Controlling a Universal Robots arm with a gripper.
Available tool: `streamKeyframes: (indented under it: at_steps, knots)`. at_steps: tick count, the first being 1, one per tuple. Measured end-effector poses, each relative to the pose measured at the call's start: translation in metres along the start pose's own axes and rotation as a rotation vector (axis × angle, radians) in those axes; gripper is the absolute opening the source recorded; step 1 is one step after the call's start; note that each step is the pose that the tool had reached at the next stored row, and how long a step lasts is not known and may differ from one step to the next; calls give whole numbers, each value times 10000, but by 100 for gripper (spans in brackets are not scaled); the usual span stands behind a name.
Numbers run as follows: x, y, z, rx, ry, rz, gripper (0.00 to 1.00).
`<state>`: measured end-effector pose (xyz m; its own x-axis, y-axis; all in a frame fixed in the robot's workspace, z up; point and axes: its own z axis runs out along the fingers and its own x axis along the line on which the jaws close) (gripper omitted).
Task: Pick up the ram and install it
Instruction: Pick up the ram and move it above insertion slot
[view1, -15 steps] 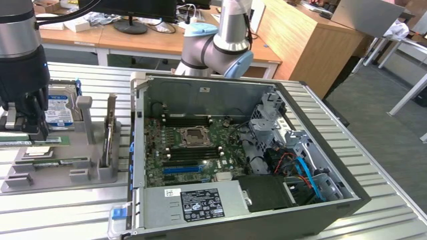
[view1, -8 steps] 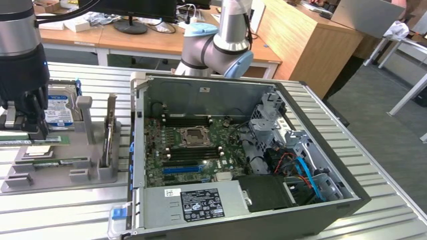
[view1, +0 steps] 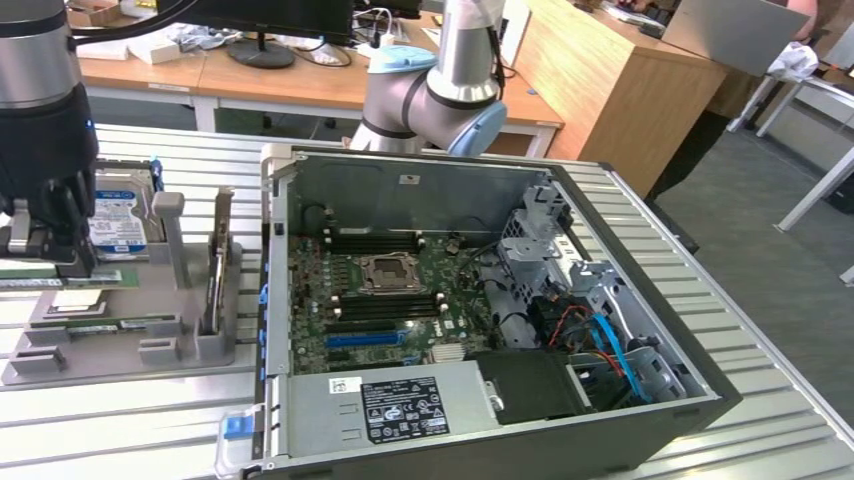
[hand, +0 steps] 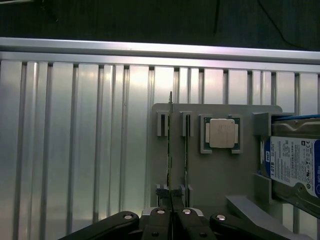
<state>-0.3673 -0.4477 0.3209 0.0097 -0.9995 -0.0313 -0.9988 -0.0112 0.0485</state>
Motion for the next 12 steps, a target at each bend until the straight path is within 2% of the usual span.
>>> streamKeyframes:
  at_steps: [12]
  knots:
    - [-1,1,-34,0,0,0,11]
